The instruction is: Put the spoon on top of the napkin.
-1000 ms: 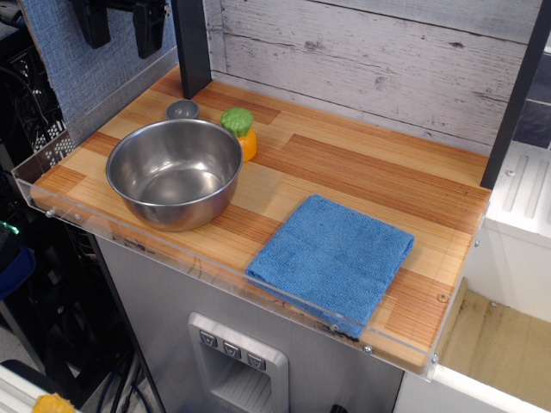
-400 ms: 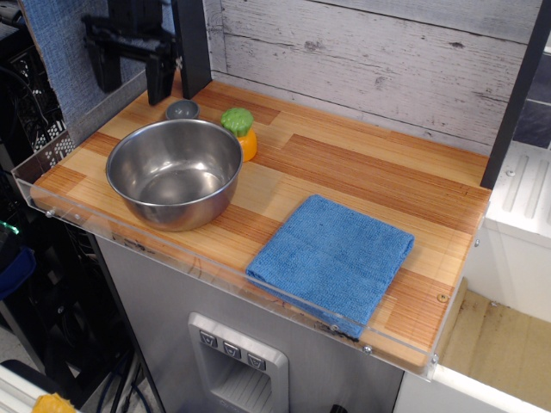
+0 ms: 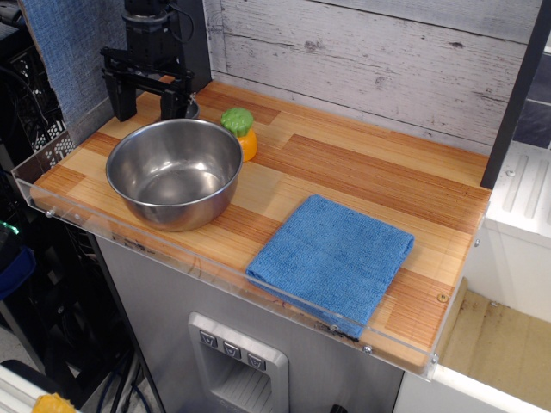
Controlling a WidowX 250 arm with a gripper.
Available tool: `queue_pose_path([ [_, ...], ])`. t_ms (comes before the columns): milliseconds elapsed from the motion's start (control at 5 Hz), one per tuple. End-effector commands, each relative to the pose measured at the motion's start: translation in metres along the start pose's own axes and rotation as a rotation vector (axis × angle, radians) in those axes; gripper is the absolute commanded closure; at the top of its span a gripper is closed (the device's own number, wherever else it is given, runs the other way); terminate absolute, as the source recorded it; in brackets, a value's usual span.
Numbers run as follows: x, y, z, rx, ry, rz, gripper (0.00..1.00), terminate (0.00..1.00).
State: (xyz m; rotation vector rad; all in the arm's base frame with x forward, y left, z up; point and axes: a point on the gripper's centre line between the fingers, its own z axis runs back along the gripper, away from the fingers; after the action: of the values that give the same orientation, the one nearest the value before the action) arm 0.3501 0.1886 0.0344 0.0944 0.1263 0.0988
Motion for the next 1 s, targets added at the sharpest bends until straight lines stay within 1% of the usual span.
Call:
queue_pose_path([
  [0,-0.001,-0.006,-0.005,0.020,0.007,-0.018,0.00,0.00],
  [200,0.000,-0.005,-0.021,0.014,0.053,-0.010,0.00,0.00],
  [400,0.000,-0.005,-0.025,0.011,0.057,-0.005,1.00,0.00],
  [800,-0.006,0.001,-0.005,0.011,0.022,0.022,1.00,0.00],
])
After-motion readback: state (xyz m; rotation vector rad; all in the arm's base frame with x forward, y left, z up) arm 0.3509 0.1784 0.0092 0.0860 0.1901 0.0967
